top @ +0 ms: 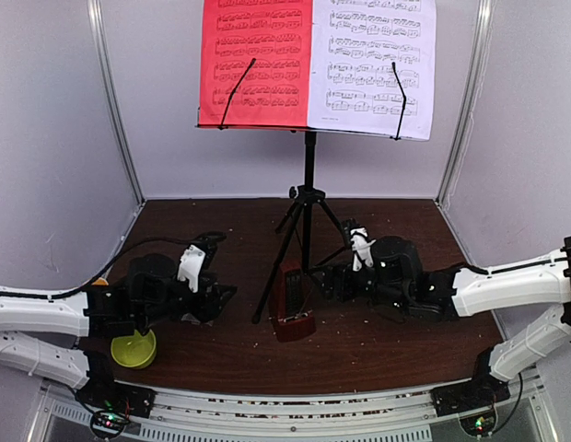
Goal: Set up the instrument practice props
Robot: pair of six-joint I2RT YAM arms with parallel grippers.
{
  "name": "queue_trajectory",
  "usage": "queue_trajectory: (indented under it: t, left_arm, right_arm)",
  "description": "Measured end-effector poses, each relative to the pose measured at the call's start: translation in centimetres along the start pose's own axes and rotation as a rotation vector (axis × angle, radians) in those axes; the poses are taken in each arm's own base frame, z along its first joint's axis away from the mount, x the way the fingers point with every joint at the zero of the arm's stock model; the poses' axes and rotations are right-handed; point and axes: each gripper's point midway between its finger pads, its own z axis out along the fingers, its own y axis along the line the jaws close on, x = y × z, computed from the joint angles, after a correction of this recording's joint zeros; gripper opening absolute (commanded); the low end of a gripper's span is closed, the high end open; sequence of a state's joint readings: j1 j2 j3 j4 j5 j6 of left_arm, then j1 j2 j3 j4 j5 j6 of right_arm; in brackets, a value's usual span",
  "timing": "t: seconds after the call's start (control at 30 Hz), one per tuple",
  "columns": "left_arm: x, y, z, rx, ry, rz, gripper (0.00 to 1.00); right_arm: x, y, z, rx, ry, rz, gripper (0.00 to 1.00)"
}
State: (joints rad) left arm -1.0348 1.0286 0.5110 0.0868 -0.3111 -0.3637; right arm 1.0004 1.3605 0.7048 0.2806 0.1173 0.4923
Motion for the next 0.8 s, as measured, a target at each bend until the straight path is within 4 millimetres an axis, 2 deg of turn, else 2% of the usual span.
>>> queue_trajectory:
  t: [0.1,0.23,0.37,0.43,0.53,0.67,0.8]
  left_arm:
    - [-0.7,1.3,-1.0,-0.024,-0.037,-0.023,0.58]
    - [-1.0,3.0,-2.2,-0.053,-0.077,-0.054,0.59]
    - [-0.8,4.3,-2.6,-0.074,-0.076,-0.085,0.6]
    - [-0.6,4.7,-2.6,-0.078,-0.069,-0.102,0.6]
    - [-0.4,5.5,-2.4,-0.085,-0.057,-0.14,0.6]
    - [0.3,6.5,-1.7,-0.097,-0.024,-0.173,0.6]
    - [1.1,7.1,-1.2,-0.107,0.03,-0.181,0.6]
  right_arm:
    - [0.6,-2.1,-0.2,0.043,0.008,0.008,0.82]
    - [2.5,-4.6,-0.3,0.095,0.048,0.008,0.82]
    - [4.4,-6.6,-1.0,0.135,0.095,0.007,0.83]
    - [4.6,-7.4,-1.7,0.148,0.1,0.013,0.86]
    - [3.2,-7.5,-3.5,0.13,0.061,0.024,0.91]
    - [-0.2,-7.4,-5.9,0.097,-0.033,0.039,0.96]
    - [-2.7,-8.8,-8.0,0.109,-0.098,0.047,1.0]
